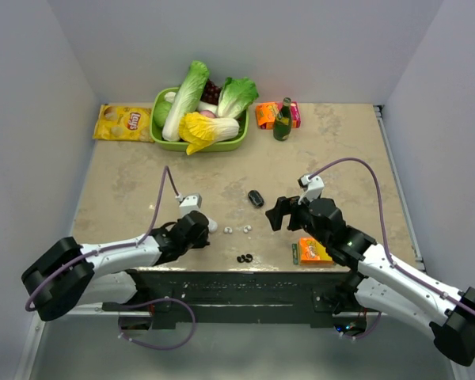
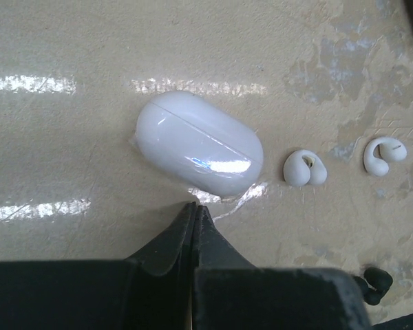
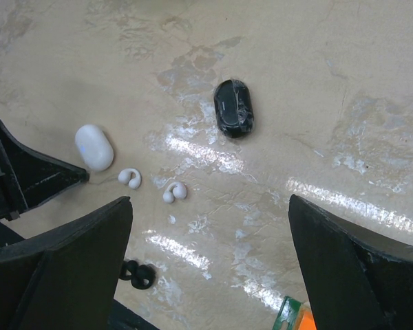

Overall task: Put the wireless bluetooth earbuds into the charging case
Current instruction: Pick up the charging case at the center of the board.

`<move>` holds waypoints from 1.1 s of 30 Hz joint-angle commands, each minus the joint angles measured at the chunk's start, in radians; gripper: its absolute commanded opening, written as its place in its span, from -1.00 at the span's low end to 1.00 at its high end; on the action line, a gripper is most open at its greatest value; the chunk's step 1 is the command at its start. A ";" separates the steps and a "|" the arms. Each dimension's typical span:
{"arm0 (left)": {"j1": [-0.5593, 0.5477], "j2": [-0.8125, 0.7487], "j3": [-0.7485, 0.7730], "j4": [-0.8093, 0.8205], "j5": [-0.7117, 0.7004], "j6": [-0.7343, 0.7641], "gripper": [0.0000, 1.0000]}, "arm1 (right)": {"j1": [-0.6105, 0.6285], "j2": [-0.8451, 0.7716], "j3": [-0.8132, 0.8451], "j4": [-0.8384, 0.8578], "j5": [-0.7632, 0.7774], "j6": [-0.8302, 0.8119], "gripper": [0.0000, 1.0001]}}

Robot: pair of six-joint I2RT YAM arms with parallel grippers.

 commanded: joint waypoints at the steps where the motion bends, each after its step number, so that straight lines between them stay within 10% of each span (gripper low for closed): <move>1: -0.006 0.042 0.037 0.033 -0.016 -0.013 -1.00 | 0.000 -0.016 -0.002 0.008 0.009 -0.005 0.96; 25: -0.015 -0.002 0.114 -0.025 -0.066 0.093 -0.97 | -0.001 -0.022 -0.004 0.001 0.009 -0.005 0.96; 28: -0.017 -0.126 0.111 -0.103 -0.098 0.097 -0.53 | -0.001 -0.021 -0.002 0.007 0.003 -0.007 0.96; 32: -0.019 -0.228 0.105 -0.167 -0.152 0.048 0.99 | 0.000 -0.005 -0.002 0.022 -0.008 -0.007 0.96; 33: -0.017 -0.229 0.099 -0.171 -0.169 0.027 1.00 | -0.001 0.001 0.001 0.025 -0.011 -0.007 0.96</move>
